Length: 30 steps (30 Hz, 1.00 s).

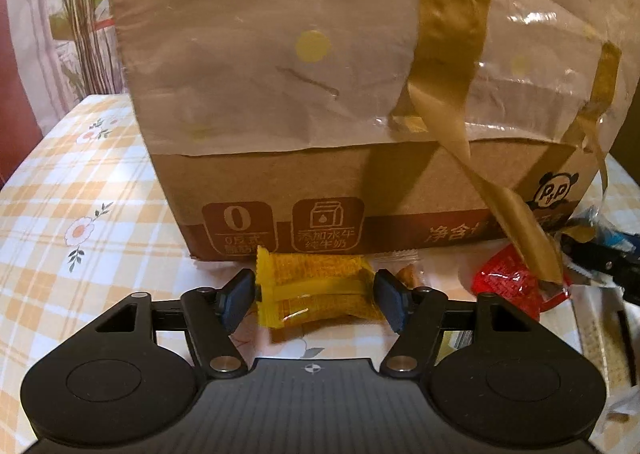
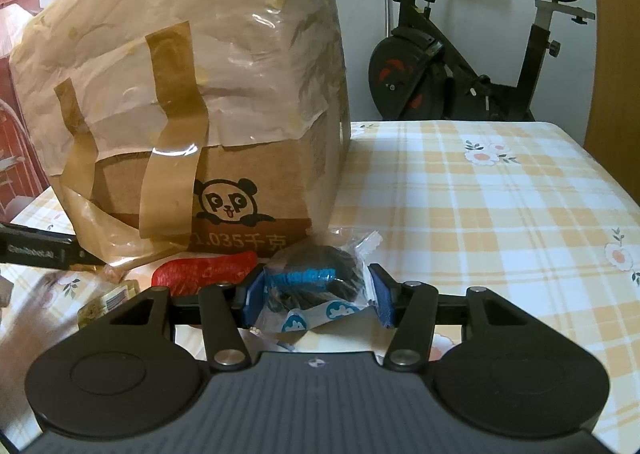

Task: Organize snacks
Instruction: 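Grasp the yellow wrapped snack with the left tool while the right tool grasps the blue-wrapped round snack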

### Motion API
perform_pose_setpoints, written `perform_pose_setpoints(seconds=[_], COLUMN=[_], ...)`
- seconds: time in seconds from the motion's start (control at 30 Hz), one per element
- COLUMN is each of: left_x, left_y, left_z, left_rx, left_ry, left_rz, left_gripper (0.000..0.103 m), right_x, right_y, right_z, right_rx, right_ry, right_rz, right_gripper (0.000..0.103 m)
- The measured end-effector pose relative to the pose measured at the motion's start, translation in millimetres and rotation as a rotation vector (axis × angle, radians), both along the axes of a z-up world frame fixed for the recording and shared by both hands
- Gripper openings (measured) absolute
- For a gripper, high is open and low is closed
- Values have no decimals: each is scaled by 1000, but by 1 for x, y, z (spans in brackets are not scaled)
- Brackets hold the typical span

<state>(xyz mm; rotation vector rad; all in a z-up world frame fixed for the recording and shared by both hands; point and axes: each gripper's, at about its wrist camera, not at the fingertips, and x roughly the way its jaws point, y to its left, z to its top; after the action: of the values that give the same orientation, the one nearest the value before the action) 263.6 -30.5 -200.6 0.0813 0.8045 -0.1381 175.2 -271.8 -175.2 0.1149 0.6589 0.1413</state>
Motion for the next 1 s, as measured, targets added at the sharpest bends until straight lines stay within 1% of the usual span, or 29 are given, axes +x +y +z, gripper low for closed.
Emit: perform_pose_setpoints(seconds=[0.07, 0.1, 0.2, 0.23, 0.3, 0.47, 0.57, 0.87, 1.0], left_x=[-3, -3, -9, -12, -19, -35, -46, -61, -62], left_y=[-4, -5, -6, -6, -3, 9, 9, 3, 10], left_z=[-1, -2, 0, 1, 3, 10, 17, 24, 25], left_rx=[19, 21, 11, 15, 7, -37, -52, -63, -74], left_ry=[-14, -18, -29, -31, -38, -48, -60, -86, -90], left_rz=[-3, -4, -17, -18, -11, 6, 10, -23, -20], left_gripper=[71, 69, 57, 54, 53, 52, 52, 53, 53], right_x=[0, 1, 1, 1, 2, 2, 2, 1, 0], right_y=[0, -1, -3, -3, -3, -4, -4, -2, -1], right_z=[0, -1, -1, -1, -2, -2, -2, -1, -1], right_rx=[3, 8, 25, 29, 34, 42, 48, 38, 26], right_ry=[-1, 0, 3, 4, 4, 5, 6, 5, 2], right_rz=[-1, -2, -5, -6, -7, -8, -9, -12, -12], right_gripper=[56, 56, 56, 56, 56, 56, 56, 56, 56])
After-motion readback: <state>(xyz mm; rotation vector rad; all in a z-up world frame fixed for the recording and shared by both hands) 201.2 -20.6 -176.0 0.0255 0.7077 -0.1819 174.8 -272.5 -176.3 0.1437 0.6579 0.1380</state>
